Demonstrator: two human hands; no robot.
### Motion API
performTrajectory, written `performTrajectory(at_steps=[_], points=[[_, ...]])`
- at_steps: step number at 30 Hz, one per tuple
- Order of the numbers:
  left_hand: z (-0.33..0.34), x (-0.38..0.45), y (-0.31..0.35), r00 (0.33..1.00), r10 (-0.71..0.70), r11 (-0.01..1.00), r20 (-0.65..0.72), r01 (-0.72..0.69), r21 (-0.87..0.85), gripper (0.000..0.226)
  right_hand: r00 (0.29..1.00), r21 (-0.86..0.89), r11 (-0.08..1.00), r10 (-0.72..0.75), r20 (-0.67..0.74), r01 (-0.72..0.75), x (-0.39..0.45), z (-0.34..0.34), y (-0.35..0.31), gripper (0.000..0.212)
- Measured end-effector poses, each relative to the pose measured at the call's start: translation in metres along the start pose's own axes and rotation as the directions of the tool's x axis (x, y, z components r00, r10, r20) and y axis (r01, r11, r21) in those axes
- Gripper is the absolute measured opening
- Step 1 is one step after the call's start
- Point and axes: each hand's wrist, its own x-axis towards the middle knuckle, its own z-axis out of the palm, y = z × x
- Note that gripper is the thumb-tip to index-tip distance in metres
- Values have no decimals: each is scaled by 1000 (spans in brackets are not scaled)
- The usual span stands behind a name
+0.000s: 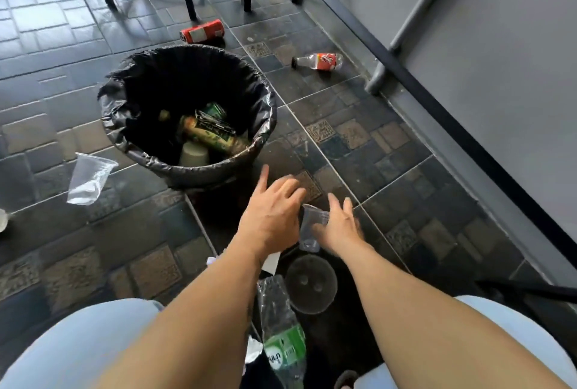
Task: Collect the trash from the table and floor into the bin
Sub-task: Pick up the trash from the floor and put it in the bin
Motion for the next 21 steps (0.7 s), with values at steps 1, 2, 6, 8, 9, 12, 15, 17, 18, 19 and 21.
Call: performTrajectory(at_steps=[1, 2, 6, 8, 9, 12, 15, 17, 18, 19, 21], points=[[12, -5, 6, 999, 23, 1000, 31, -23, -13, 59, 1000, -7, 1000, 14, 19, -14, 1, 2, 5, 84], [21, -9, 11, 996, 18, 1000, 85, -16, -25, 60, 999, -7, 1000, 28, 34, -27, 3, 3, 9, 86], [46, -20, 14, 836, -139, 987, 531, 160, 7, 89, 995, 27, 998, 62, 75, -64, 10, 15, 17, 89], [56, -24, 10, 740, -230, 971, 632, 221, 96, 99, 996, 38, 998, 48, 79, -51, 16, 23, 17, 85], [63, -27, 7, 714, -264, 962, 648, 242, 126, 100, 996, 46, 998, 43, 84, -46, 20, 27, 15, 83], [80, -37, 1, 672, -325, 943, 665, 288, 170, 101, 994, 93, 994, 54, 91, -62, 28, 42, 11, 82], [91, -42, -5, 654, -344, 933, 674, 320, 166, 102, 996, 144, 988, 49, 69, -58, 31, 58, 6, 80], [93, -44, -9, 658, -354, 929, 665, 331, 167, 103, 999, 156, 987, 30, 26, -34, 32, 66, 4, 77], [94, -45, -10, 659, -359, 927, 661, 332, 173, 103, 1000, 158, 987, 25, 10, -26, 33, 70, 5, 75], [94, -45, -10, 661, -363, 927, 657, 330, 180, 103, 1000, 157, 988, 17, -5, -16, 33, 73, 5, 72], [92, -44, -10, 668, -364, 927, 649, 327, 184, 100, 1000, 152, 988, 1, -23, 2, 34, 77, 8, 67]])
